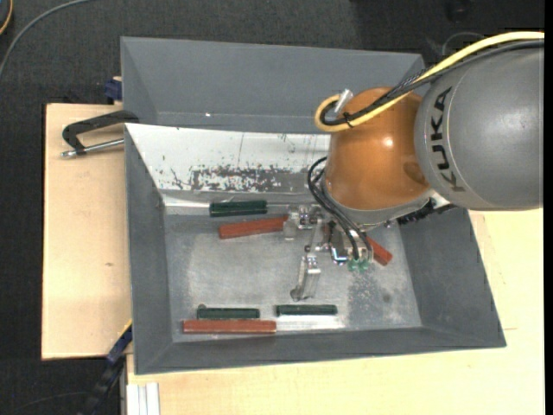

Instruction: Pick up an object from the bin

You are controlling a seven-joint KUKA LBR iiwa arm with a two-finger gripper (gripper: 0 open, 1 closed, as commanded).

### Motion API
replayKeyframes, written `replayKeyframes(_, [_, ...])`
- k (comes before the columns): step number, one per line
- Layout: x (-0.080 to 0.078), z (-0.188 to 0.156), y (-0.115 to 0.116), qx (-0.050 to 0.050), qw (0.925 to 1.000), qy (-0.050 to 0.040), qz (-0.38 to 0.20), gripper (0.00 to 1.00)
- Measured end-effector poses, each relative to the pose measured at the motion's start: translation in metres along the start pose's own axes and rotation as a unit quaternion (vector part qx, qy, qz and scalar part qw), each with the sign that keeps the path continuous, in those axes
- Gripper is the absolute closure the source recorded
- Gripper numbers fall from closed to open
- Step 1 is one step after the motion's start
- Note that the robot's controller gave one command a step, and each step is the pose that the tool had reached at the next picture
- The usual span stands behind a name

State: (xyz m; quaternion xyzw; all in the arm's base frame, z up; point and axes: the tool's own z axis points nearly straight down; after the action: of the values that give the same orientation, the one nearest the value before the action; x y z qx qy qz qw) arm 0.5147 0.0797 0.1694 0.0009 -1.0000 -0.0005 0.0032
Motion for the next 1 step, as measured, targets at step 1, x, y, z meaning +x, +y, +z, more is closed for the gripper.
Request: replayKeyframes(1, [-0.0874,0.0794,-0.0133,0.0,0.9998,-0.005,-0.017,0.0])
